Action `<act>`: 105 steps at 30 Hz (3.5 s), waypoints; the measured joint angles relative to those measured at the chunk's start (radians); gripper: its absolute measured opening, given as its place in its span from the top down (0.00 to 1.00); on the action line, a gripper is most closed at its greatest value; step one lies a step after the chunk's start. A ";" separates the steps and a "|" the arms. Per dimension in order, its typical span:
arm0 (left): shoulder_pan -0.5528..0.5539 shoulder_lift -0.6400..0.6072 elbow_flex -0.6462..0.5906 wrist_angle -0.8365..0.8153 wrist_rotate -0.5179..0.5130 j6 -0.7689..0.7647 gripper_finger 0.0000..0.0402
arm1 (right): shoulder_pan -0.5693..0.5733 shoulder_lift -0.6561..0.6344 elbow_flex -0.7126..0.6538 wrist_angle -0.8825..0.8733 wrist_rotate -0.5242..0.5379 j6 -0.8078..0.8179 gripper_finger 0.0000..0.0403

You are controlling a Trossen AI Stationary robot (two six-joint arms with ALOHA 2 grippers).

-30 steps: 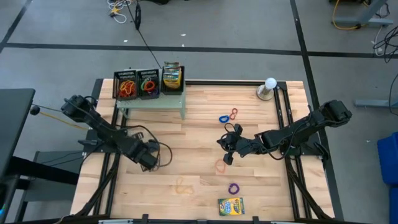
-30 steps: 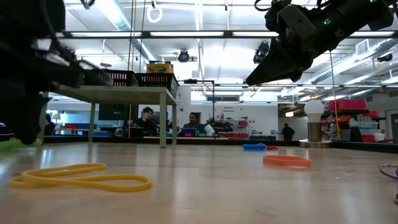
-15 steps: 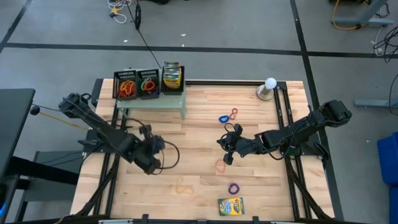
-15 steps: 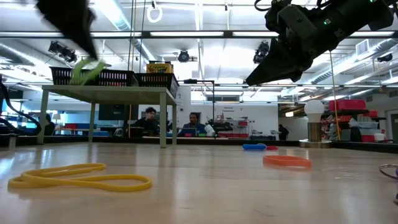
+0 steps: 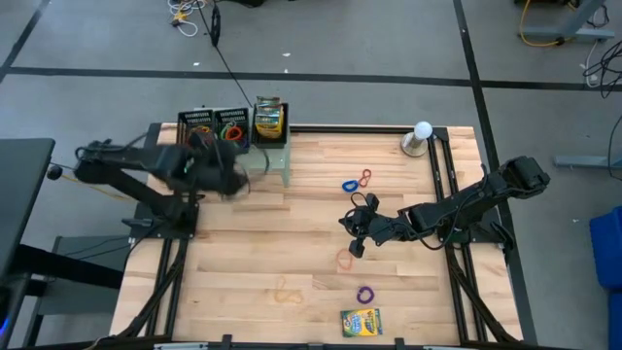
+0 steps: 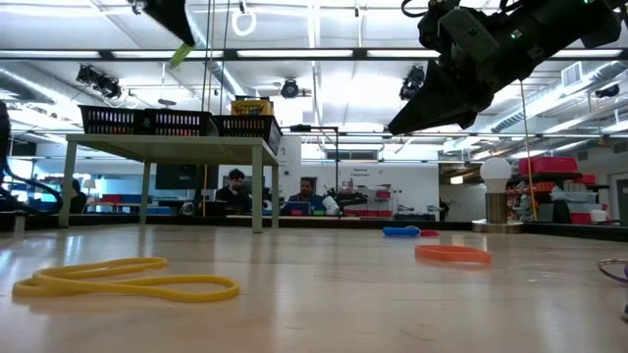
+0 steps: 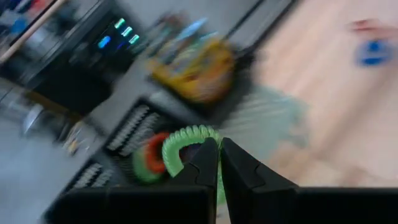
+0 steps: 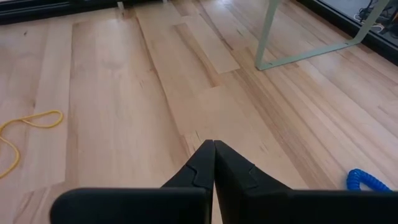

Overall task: Pick & Place Office Desk Supplies
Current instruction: Put the green spring keychain into the middle black bin on the shelf, then put the yellow rubber band into the left black bin on the shelf

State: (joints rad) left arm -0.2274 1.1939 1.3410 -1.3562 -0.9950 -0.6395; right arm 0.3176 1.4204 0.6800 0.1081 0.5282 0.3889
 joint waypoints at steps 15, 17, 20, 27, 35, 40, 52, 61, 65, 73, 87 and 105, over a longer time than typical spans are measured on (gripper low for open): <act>0.668 -0.108 -0.186 0.427 0.385 0.520 0.98 | 0.000 0.000 0.000 -0.001 0.000 -0.010 0.97; 0.713 -0.108 -0.215 0.456 0.442 0.547 0.98 | 0.000 0.000 0.000 -0.001 0.000 -0.012 0.97; 0.752 -0.108 -0.255 0.500 0.515 0.557 0.96 | 0.000 0.000 0.000 -0.001 0.000 -0.013 0.97; 0.763 -0.108 -0.274 0.499 0.523 0.598 0.81 | 0.000 0.000 0.000 -0.001 0.000 -0.013 0.97; 0.757 -0.148 -0.194 0.490 0.517 0.599 0.69 | 0.000 0.000 0.000 -0.001 0.000 -0.012 0.97; 0.710 -0.198 -0.167 0.483 0.514 0.599 0.70 | 0.000 0.000 0.000 -0.001 0.000 -0.013 0.97; 0.201 -0.305 -0.255 0.526 0.181 0.464 0.98 | 0.000 0.000 0.000 -0.001 0.000 -0.013 0.97; -0.205 -0.279 -0.553 0.880 0.054 0.446 0.97 | 0.000 0.000 0.000 -0.001 0.000 -0.013 0.97; -0.322 -0.245 -0.687 1.116 0.054 0.450 0.97 | 0.000 0.000 0.000 -0.001 0.000 -0.013 0.97; -0.394 -0.123 -0.922 1.568 0.085 0.453 0.97 | 0.000 0.000 0.000 0.000 -0.015 -0.009 0.97; -0.087 0.185 -0.907 1.762 0.494 0.401 0.93 | -0.003 0.000 0.000 0.024 -0.072 -0.009 0.97; -0.155 0.520 -0.893 2.123 0.677 0.527 0.98 | 0.000 0.000 0.000 0.038 -0.069 -0.013 0.85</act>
State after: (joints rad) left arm -0.3822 1.7139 0.4480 0.7671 -0.3182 -0.1120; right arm 0.3180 1.4204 0.6800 0.1465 0.4591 0.3762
